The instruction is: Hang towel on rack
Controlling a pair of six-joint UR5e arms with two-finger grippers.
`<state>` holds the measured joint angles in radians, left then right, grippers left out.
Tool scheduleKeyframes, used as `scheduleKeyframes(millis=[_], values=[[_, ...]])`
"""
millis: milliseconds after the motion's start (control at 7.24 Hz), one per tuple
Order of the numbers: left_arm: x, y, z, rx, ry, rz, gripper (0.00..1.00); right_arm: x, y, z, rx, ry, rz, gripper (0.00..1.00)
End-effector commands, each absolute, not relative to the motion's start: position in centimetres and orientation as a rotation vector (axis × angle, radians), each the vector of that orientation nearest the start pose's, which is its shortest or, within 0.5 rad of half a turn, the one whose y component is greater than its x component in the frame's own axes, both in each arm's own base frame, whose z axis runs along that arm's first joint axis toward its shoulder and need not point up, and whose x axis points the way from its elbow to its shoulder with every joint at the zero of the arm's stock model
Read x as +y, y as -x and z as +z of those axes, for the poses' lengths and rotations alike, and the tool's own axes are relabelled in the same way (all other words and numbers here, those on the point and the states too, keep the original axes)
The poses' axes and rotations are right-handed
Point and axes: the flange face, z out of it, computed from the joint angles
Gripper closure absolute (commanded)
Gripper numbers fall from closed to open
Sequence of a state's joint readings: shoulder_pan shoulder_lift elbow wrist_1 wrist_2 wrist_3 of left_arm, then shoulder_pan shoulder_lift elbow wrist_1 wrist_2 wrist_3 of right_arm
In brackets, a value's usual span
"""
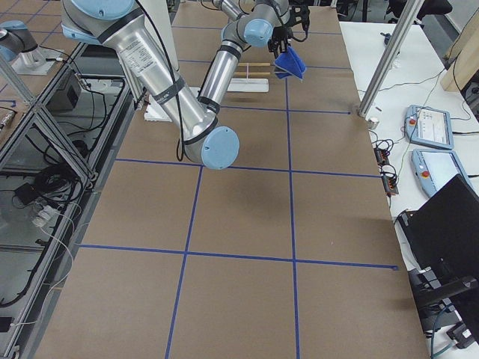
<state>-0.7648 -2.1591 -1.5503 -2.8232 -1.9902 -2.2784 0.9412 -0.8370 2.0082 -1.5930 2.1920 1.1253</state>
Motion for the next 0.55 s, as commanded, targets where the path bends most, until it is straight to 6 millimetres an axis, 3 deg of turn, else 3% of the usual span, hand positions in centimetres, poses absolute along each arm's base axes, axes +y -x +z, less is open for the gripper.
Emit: scheduleKeyframes(millis=[0, 414], values=[[-49.9, -40.3, 18.7, 1.995, 0.233, -0.700, 0.02, -48.7, 26.2, 4.1, -1.229, -0.280, 0.098, 1.00], [-49.0, -40.8, 18.3, 2.115, 0.227, -0.708, 0.03, -48.2, 25.8, 2.2, -1.260, -0.281, 0.104, 1.00]])
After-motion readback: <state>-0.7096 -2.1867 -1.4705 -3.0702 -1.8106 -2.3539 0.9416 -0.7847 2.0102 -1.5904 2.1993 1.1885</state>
